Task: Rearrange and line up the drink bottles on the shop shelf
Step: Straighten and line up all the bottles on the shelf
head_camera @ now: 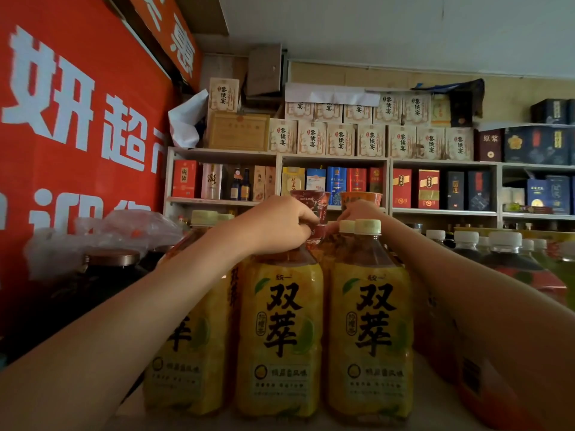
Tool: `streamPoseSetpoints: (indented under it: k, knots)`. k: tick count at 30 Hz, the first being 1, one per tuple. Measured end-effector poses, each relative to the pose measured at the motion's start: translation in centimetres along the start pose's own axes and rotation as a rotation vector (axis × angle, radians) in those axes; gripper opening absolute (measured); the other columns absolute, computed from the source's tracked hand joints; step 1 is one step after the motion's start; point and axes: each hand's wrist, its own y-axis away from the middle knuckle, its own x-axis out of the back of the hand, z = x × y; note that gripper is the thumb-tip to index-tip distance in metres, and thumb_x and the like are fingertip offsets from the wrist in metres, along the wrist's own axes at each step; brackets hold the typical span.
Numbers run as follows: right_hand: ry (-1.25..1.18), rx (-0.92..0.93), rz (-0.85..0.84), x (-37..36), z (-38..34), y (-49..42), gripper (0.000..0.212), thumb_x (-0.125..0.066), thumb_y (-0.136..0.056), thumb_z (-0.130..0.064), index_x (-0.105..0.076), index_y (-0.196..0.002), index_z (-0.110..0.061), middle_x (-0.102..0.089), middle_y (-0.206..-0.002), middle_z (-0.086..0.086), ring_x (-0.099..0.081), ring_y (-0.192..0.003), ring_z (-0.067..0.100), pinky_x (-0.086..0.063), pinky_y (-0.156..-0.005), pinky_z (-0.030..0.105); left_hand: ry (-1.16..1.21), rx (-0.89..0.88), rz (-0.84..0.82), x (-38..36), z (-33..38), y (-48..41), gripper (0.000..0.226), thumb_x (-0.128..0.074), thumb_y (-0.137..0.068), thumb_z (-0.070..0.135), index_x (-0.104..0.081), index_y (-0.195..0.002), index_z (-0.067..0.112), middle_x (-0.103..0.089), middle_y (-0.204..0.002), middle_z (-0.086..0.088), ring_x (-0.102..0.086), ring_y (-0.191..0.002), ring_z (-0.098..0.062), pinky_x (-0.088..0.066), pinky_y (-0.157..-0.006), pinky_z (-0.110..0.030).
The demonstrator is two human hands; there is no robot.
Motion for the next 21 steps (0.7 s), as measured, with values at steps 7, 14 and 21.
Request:
streamPoseSetpoints:
  k: [7,14,21]
  knots:
    - [-0.16,0.01,-0.033,0.8,0.7,1.7,0.038,-0.063,-0.087,-0.037,-0.068,-0.099,-0.001,-0.069,-0.092,0.011,-0.066,-0.087,0.026,-0.048,-0.06,0.021,-0.011,-0.027,0.023,-0.3,-0.4,-0.2,0.033,-0.048,-0.095,0.022,-0.061,-0.126,0.023,-0.064,-0.119,0.001,-0.05,-0.048,0.018,-0.033,-0.04,-0.003]
    - [-0.762,-0.1,0.153,4.9,0.3,9.3,0.026,-0.058,-0.09,-0.021,-0.063,-0.108,-0.003,-0.068,-0.091,0.008,-0.063,-0.068,0.015,-0.054,-0.056,0.023,-0.331,-0.053,0.534,-2.0,2.1,3.5,0.032,-0.043,-0.093,0.02,-0.059,-0.12,0.012,-0.061,-0.119,-0.005,-0.055,-0.11,-0.018,-0.041,-0.098,-0.03]
    - [-0.352,0.044,0.555,7.0,4.3,20.0,0.024,-0.05,-0.093,-0.033,-0.066,-0.103,-0.017,-0.065,-0.081,-0.01,-0.062,-0.07,0.007,-0.047,-0.058,0.01,0.035,-0.19,0.626,-6.2,10.5,7.7,0.035,-0.045,-0.089,0.013,-0.058,-0.121,0.008,-0.056,-0.124,-0.005,-0.047,-0.12,-0.012,-0.031,-0.102,-0.018]
